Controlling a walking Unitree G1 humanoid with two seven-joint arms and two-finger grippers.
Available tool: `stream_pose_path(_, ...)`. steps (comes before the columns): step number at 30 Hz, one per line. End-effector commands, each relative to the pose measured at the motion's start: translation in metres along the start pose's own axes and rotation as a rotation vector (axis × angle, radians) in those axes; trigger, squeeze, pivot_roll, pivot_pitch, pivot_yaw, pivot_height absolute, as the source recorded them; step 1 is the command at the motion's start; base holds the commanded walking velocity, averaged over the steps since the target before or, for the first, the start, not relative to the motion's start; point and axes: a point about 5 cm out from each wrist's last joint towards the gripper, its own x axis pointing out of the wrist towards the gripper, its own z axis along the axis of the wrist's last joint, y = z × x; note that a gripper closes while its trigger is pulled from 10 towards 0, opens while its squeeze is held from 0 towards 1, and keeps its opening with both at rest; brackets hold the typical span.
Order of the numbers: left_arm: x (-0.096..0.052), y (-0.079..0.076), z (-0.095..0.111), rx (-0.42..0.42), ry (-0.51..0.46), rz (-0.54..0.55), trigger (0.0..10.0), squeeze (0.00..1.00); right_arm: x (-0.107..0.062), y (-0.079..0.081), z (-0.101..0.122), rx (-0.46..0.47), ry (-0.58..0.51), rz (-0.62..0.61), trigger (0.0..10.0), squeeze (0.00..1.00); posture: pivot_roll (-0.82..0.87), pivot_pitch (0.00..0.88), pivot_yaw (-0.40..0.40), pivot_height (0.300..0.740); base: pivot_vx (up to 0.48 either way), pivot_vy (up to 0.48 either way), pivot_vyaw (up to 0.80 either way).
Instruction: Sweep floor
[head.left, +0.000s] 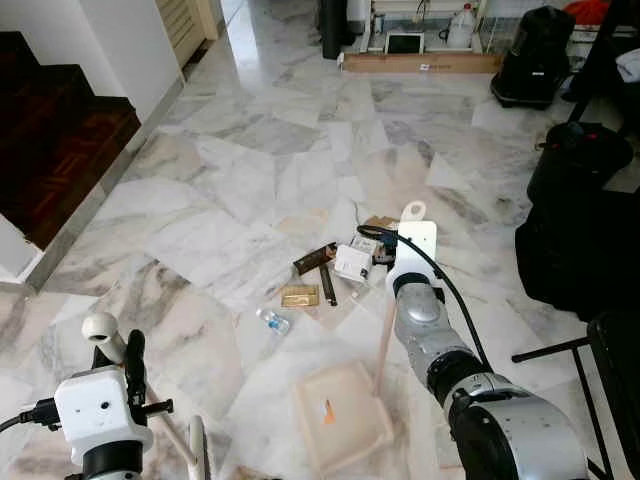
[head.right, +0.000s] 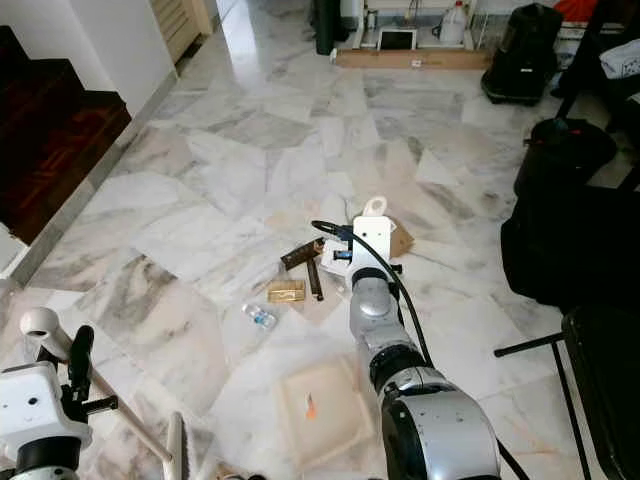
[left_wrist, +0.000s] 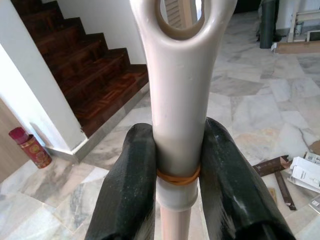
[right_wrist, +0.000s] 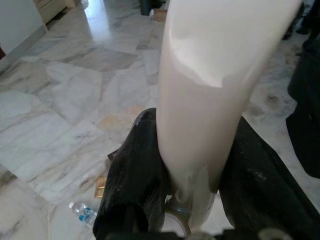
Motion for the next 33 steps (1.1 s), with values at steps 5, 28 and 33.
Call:
stream_pose_path(5,-0.002,0.003,0.004,0.034,-0.017,-0.002,10.0,0.00,0.000,0.005,0.001,0.002,-0.006,0.018,10.0,1.00,0.02,0.141,0.096,0.740,0.000,0.000,0.00)
stream_pose_path(28,-0.005,0.000,0.002,0.027,0.006,-0.029,10.0,0.00,-0.004,0.011,-0.015,-0.073,0.131,0.093,10.0,0.00,0.01,0.145,0.091,0.740,0.000,0.000,0.00)
stream_pose_path(33,-0.004,-0.001,0.002,0.021,0.007,-0.036,10.0,0.00,-0.003,0.005,-0.022,-0.129,0.207,0.098,10.0,0.00,0.01,0.146,0.090,0.740,0.000,0.000,0.00)
